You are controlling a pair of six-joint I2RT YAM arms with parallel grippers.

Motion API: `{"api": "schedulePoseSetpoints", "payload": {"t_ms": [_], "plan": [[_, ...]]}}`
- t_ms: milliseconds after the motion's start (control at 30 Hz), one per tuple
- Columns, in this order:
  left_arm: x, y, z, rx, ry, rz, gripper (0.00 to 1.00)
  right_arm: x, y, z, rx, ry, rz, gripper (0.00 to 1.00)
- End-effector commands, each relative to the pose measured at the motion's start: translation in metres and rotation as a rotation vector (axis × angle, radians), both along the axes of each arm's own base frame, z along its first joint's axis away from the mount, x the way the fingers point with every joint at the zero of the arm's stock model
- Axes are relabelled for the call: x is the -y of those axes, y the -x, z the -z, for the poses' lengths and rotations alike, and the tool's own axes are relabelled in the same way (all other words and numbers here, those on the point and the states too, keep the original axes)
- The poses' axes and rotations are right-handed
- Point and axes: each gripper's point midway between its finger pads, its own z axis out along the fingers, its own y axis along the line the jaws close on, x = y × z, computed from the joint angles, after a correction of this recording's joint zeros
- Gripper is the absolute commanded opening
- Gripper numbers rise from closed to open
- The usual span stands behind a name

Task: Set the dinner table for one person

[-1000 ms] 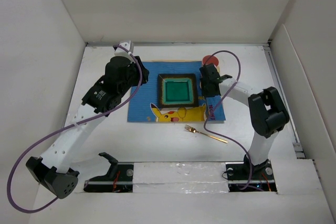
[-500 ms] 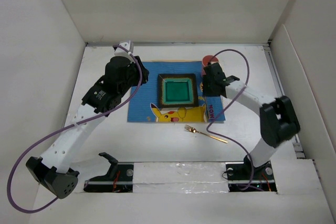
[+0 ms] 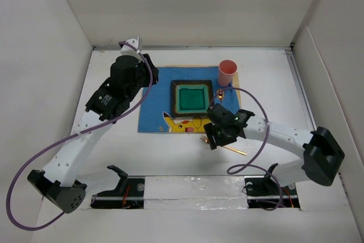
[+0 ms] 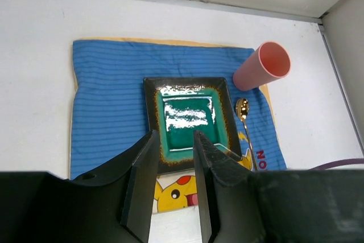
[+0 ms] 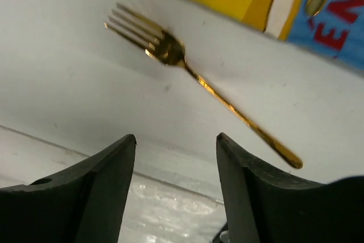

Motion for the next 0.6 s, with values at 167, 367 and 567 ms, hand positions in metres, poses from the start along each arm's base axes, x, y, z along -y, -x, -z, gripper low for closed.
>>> {"api": "schedulePoseSetpoints", "payload": {"t_ms": [167,367,567], "plan": [[-0.005,0.001,-0.033,0.083,0.022,-0.010,0.27,0.017,-0.003,0.011,-0.043,0.199,-0.057,0.69],[-0.008,0.005,-0.034,0.087,0.032,-0.016,0.28,0.016,-0.023,0.029,-0.051,0.177,-0.056,0.68],[-0.009,0.006,-0.031,0.079,0.037,-0.022,0.28,0.002,-0.032,0.053,-0.107,0.117,-0.068,0.55]]}}
